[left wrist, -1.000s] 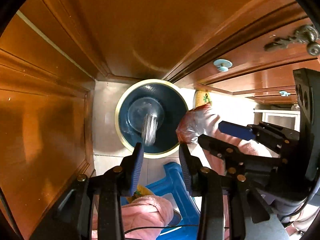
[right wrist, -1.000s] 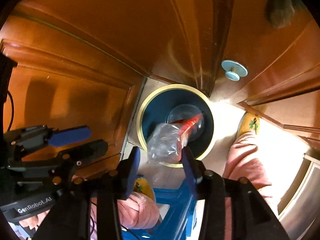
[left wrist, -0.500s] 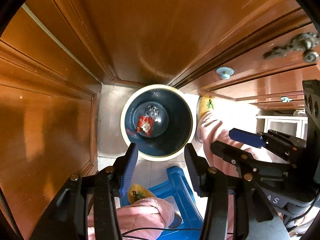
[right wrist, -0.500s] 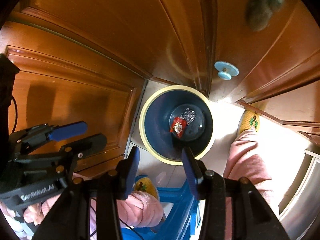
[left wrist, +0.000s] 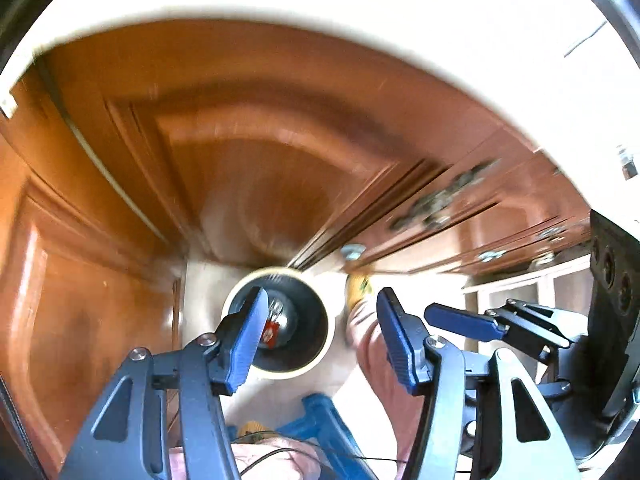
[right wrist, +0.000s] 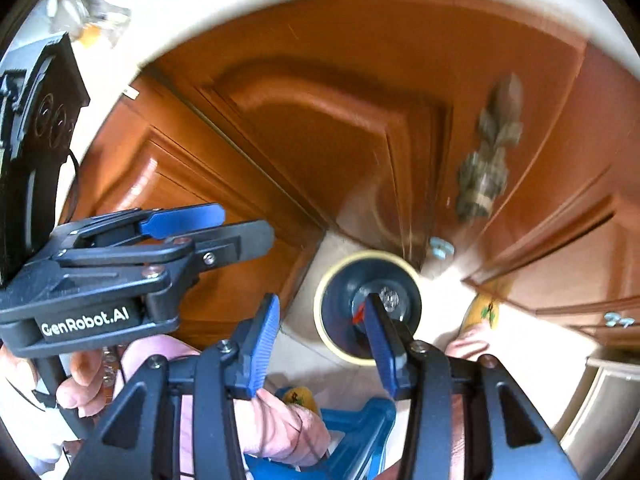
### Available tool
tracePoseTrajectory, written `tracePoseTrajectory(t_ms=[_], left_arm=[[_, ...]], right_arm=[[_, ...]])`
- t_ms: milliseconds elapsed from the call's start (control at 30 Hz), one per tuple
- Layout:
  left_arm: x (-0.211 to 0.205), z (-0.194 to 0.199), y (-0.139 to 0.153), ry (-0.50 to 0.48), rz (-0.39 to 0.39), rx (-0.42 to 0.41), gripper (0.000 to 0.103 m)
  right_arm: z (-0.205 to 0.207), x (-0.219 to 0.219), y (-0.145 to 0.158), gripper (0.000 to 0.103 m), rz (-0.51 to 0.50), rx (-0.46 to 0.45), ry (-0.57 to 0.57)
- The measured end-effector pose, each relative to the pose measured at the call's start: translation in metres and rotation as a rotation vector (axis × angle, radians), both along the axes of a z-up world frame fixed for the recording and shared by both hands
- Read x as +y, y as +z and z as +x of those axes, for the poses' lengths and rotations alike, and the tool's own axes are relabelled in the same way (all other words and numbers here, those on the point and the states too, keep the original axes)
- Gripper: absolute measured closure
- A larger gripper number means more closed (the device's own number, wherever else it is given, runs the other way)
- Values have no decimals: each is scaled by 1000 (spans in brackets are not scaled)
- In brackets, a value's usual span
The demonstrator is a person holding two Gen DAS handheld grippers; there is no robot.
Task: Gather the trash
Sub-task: 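Return to the counter and grasp the clear plastic bag with the left tool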
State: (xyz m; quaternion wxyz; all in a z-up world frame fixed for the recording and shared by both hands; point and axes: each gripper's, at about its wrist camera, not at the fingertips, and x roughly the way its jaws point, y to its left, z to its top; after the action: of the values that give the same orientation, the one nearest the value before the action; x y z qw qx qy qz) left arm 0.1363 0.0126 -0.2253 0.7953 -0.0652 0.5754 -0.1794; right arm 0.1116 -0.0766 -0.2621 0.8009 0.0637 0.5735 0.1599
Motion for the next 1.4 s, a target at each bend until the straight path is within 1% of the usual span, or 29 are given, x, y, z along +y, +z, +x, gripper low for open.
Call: tracePoseTrajectory(t_ms=[67, 133, 233, 300, 433, 567, 667, 733, 800, 833, 867, 967, 1100, 1167, 1400], left_arm=[[1, -2, 24, -5, -27, -41, 46], [1, -3, 47, -6, -36, -92, 41], [4, 0, 86, -9, -48, -171, 39], [4, 3, 108, -12, -47, -211, 37], [4, 14, 155, -27, -30, -311, 28], [0, 33, 193, -39, 10, -391, 27], [-4, 55, 215, -34, 74, -435, 27], [-3, 72, 227, -36, 106, -455, 27], [-10, 92, 231, -33, 142, -471, 27], [-10, 102, 228, -33, 156, -472, 27], [-9, 113, 230, -32, 163, -468, 27], [-7, 150, 223, -24, 170, -440, 27], [-6, 192, 209, -11, 153, -393, 27], [-5, 212, 201, -1, 144, -370, 27], [-4, 266, 178, 27, 67, -275, 27]], right_arm=[[-2, -1, 20, 59, 2, -34, 3], [-1, -4, 40, 59, 11, -64, 1], [2, -8, 71, 59, 36, -101, -2], [7, -9, 91, 58, 39, -127, -2], [26, -18, 130, 58, 37, -180, -13], [52, -31, 168, 58, 56, -219, -56], [76, -40, 194, 58, 56, -267, -91], [90, -44, 205, 58, 42, -290, -111], [108, -48, 213, 58, 33, -297, -130], [120, -50, 217, 58, 38, -298, -138], [130, -52, 220, 58, 45, -299, -144], [156, -59, 224, 58, 55, -297, -169], [189, -66, 217, 58, 90, -268, -193], [199, -68, 214, 58, 101, -259, -198], [228, -68, 198, 58, 97, -236, -185]])
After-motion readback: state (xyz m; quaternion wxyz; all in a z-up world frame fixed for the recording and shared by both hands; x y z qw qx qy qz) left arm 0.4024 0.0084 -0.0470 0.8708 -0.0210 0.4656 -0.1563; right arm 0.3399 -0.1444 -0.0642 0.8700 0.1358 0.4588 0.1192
